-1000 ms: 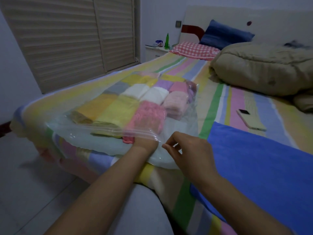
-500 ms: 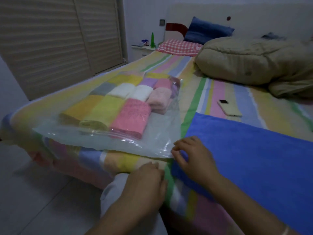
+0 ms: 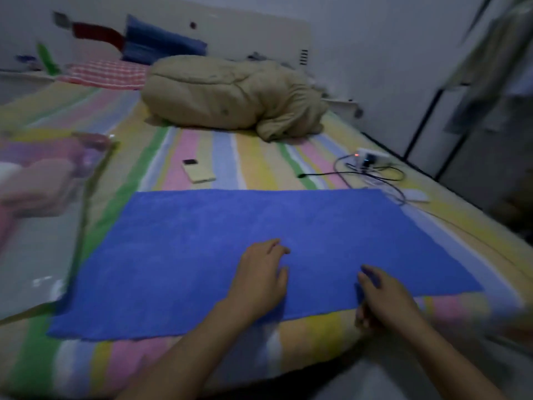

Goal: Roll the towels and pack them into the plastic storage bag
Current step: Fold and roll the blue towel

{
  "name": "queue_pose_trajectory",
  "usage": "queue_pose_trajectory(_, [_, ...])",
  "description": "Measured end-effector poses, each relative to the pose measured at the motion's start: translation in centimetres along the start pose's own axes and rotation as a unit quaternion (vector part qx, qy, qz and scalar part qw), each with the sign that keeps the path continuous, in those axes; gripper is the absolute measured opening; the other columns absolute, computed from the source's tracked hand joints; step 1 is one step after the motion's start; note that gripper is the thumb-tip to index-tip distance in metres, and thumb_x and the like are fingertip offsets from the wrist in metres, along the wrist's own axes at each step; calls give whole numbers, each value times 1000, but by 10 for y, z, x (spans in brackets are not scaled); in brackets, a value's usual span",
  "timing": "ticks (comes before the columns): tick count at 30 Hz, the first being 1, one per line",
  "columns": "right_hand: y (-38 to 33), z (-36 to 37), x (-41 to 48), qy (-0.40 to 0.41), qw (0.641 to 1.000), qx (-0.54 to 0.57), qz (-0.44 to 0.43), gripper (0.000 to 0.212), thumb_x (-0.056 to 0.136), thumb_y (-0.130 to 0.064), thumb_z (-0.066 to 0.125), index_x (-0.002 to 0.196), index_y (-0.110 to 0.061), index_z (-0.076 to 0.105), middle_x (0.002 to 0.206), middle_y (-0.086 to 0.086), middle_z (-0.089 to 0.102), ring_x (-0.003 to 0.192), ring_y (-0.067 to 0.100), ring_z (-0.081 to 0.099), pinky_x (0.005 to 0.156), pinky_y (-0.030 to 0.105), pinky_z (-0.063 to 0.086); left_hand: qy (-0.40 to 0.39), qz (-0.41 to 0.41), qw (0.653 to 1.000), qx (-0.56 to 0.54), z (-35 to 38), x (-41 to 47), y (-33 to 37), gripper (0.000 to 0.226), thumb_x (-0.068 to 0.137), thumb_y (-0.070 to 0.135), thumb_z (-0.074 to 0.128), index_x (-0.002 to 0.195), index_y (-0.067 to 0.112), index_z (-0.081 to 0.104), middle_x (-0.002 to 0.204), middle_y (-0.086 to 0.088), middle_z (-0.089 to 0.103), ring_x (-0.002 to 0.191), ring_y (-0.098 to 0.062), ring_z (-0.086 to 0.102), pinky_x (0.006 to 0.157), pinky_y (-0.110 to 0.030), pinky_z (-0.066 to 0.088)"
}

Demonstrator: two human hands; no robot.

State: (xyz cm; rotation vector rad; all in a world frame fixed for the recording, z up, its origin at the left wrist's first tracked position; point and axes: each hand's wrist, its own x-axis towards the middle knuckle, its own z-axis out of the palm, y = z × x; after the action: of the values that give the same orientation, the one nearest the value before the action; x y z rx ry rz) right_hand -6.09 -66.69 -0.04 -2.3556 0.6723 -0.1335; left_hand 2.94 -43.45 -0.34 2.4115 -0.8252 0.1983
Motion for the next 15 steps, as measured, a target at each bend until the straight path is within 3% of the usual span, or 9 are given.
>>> queue_pose_trajectory(1, [13,-12,0,38,999,-34,18,47,98,-38,46,140,-18,45,122,13,65,109,26,63,93,30,48,-7,6,1000,14,11,7,3,46,86,37,42,122,14,61,138,-12,52,122,-32,52,103,-39,40])
queue_pose_trajectory(3, [35,-34,1,92,992,-57,58,56,96,-40,49,146,-18,36,143,8,49,126,29,51,100,35,39,-19,18,999,35,31,16,8,58,86,44,33,126,12,59,141,-16,48,125,-34,49,105,-44,38])
queue_pose_trajectory(5, [53,-50,6,129,984,-71,96,58,95,-40,49,146,-20,33,143,12,47,127,33,48,100,39,39,-51,12,997,64,45,17,10,76,82,54,16,138,13,48,150,-14,37,137,-30,37,114,-47,27])
queue_pose_trajectory(8, [82,-60,21,156,962,-176,141,58,93,-50,43,145,-27,36,150,18,32,137,37,27,111,45,28,-94,-2,991,96,60,10,3,96,76,72,-11,151,25,25,160,-2,14,148,-18,12,120,-37,4])
queue_pose_trajectory(11, [98,-57,32,125,963,-157,178,62,93,-55,38,148,-27,30,157,20,13,143,36,11,117,46,14,-92,-4,990,103,63,6,-2,106,68,75,-30,152,30,17,161,4,7,148,-13,4,121,-33,0])
queue_pose_trajectory(13, [98,-52,36,154,968,-136,143,62,96,-46,41,149,-17,28,158,17,14,145,34,8,118,43,9,-88,-4,991,104,64,5,-2,103,71,74,-28,152,31,18,161,5,8,148,-12,5,121,-32,0])
queue_pose_trajectory(15, [83,-49,37,182,973,-121,81,62,97,-37,44,150,-11,25,158,12,17,145,31,11,118,41,10,-72,-3,995,65,63,5,-1,91,80,75,-8,149,29,29,159,5,18,147,-12,13,120,-30,5])
